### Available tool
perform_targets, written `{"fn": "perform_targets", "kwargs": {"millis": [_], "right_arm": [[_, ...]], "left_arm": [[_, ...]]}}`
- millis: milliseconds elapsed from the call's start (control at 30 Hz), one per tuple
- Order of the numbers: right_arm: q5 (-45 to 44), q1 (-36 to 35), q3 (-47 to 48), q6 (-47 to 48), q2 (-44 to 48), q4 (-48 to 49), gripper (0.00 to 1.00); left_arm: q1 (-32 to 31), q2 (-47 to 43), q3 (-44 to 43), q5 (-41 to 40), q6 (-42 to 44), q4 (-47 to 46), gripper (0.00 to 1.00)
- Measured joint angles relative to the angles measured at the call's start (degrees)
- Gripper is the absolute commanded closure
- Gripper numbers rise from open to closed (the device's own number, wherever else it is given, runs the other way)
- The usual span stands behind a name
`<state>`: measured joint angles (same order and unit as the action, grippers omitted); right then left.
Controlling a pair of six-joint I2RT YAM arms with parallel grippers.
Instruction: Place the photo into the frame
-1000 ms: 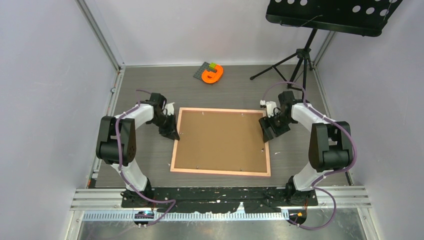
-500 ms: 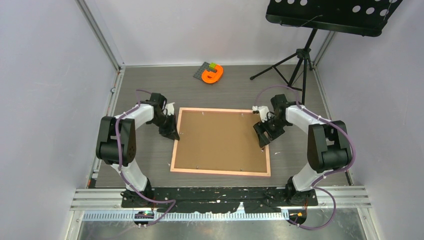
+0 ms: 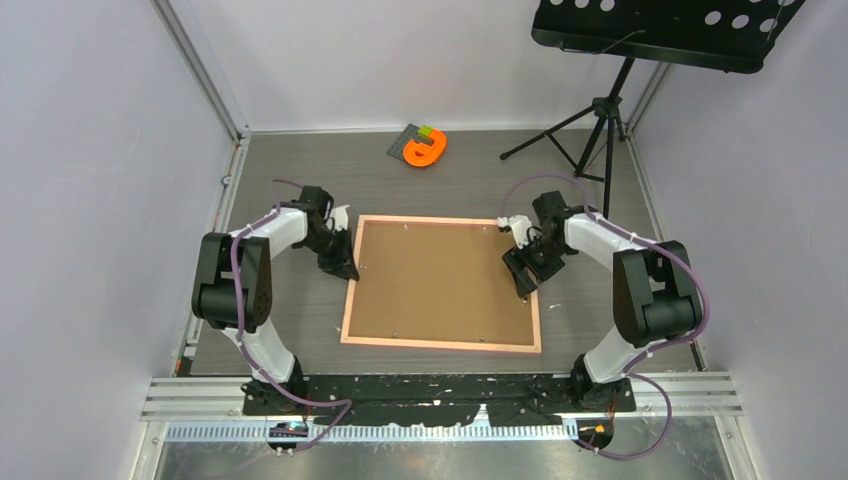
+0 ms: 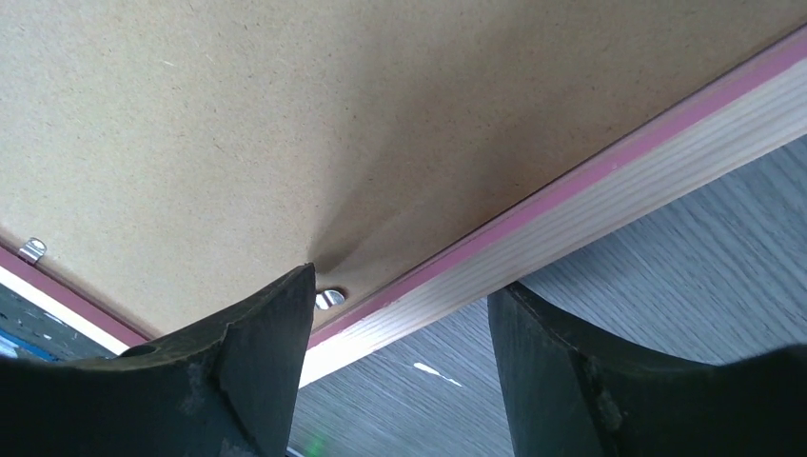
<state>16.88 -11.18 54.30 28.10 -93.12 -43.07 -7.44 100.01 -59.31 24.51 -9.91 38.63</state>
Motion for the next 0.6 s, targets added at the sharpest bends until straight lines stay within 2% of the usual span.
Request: {"fn": "perform_targets", "kwargs": {"millis": [600], "right_arm": [[-2.95, -2.14, -2.23, 2.43, 2.01, 1.11, 0.3]], "left_arm": [[0.2, 0.0, 0.0, 0.04, 0.02, 0.0, 1.0]]}}
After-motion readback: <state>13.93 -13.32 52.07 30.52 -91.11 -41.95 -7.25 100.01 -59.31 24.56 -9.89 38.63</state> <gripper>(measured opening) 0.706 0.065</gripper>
